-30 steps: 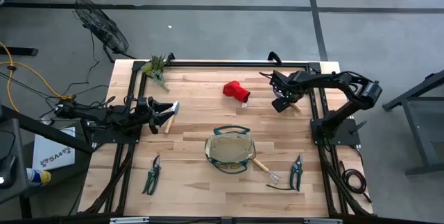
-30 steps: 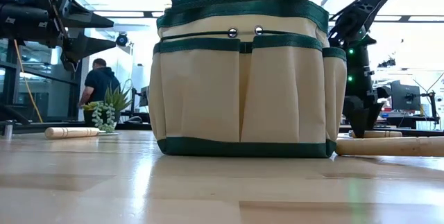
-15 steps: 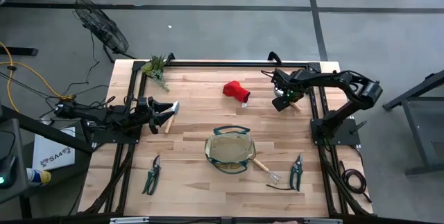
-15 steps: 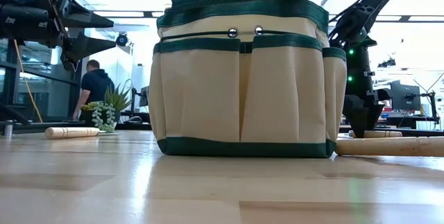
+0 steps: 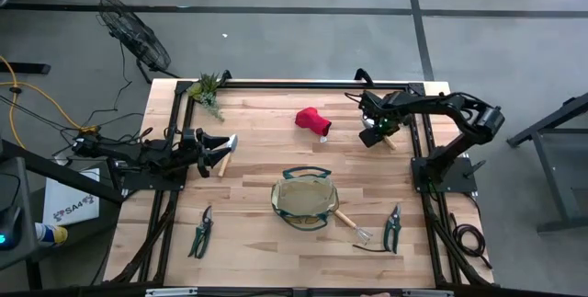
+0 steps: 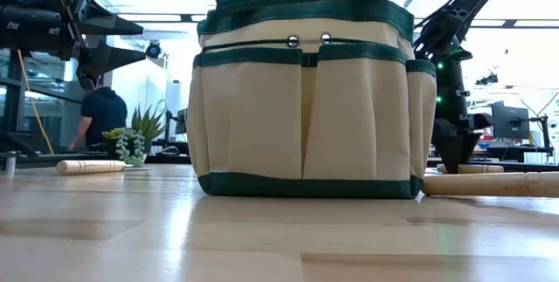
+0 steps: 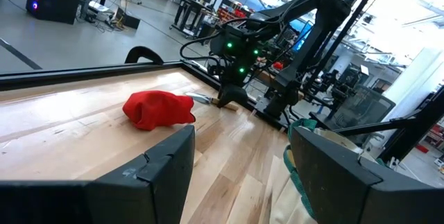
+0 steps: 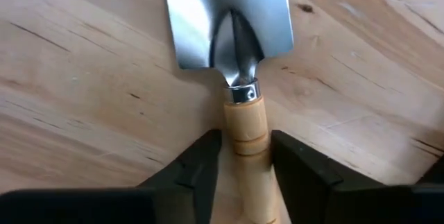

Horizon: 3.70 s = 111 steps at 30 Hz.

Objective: Pick & Place Garden tools in Gardening bag
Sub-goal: Put the brown trowel into the white gardening bag

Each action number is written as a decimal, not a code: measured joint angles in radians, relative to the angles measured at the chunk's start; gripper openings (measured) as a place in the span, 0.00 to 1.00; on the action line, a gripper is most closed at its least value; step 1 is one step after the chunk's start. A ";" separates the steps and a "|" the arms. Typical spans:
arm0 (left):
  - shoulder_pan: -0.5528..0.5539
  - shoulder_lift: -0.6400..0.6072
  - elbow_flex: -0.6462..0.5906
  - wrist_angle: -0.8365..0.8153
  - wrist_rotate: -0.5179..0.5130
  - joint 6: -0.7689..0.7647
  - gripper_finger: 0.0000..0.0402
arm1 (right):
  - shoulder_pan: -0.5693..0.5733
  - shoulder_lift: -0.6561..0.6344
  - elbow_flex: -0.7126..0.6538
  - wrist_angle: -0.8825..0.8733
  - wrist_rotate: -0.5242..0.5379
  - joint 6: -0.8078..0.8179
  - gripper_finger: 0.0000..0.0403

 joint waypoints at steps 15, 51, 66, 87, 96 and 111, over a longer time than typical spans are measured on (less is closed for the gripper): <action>0.000 0.000 0.000 0.000 0.000 0.000 0.58 | 0.000 -0.025 -0.005 -0.020 -0.039 0.048 0.14; 0.000 0.000 0.000 0.000 0.001 0.000 0.58 | 0.254 -0.865 -0.005 0.139 -0.535 0.456 0.13; 0.000 0.000 0.000 0.062 -0.018 -0.237 0.58 | 0.479 -0.900 -0.004 0.455 -0.213 0.660 0.13; 0.000 0.232 0.274 0.237 0.058 0.425 0.58 | 0.525 -0.479 -0.003 1.030 -0.150 0.979 0.13; 0.000 0.627 0.481 0.351 0.126 0.642 0.58 | 0.550 -0.361 -0.003 1.265 -0.127 1.011 0.13; 0.000 1.208 0.908 0.332 -0.074 1.350 0.58 | 0.566 -0.321 -0.003 1.420 -0.105 1.068 0.13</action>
